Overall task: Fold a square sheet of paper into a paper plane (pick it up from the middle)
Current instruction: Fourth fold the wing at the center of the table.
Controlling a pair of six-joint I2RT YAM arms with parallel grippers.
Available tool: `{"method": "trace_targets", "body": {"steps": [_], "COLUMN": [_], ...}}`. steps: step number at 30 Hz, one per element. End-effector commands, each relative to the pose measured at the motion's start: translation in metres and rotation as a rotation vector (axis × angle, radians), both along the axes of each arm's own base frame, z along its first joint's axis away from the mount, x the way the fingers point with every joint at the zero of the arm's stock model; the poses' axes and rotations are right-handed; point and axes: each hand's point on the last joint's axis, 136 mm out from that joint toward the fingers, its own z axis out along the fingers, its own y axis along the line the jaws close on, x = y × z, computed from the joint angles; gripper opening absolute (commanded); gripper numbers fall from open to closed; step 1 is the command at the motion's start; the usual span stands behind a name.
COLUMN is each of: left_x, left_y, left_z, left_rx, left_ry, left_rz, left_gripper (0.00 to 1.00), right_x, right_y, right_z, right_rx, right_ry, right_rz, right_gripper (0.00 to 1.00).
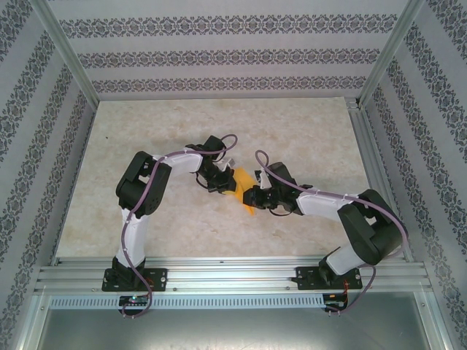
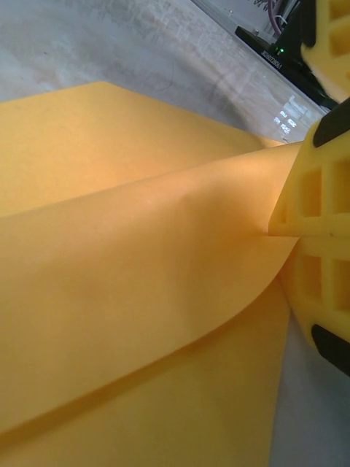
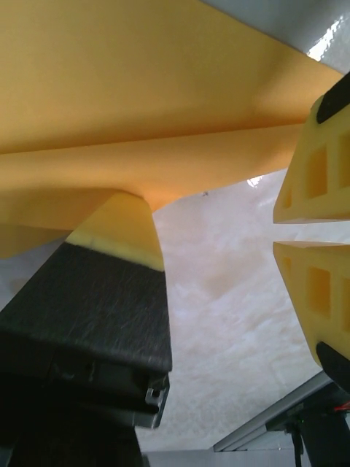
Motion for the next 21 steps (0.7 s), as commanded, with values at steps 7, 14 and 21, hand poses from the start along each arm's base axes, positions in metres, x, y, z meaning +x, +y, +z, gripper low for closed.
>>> {"method": "trace_targets", "body": {"steps": [7,14,21], "left_x": [0.006,0.006,0.007], "left_y": [0.003,0.003,0.005], "left_z": [-0.005,-0.005,-0.009], "left_rx": [0.017,0.024,0.034], "left_ry": [-0.011,-0.01,-0.006], "left_rz": [-0.032,-0.047,-0.048], "left_gripper": [0.01,0.01,0.01], "right_x": [0.008,0.001,-0.002], "right_y": [0.003,0.0,-0.003], "right_z": [-0.005,-0.028,-0.035], "right_rx": [0.041,0.01,0.0], "right_ry": [0.033,0.104,0.118], "right_rz": [-0.02,-0.015,-0.018], "right_gripper": [0.14,0.13,0.14]}}
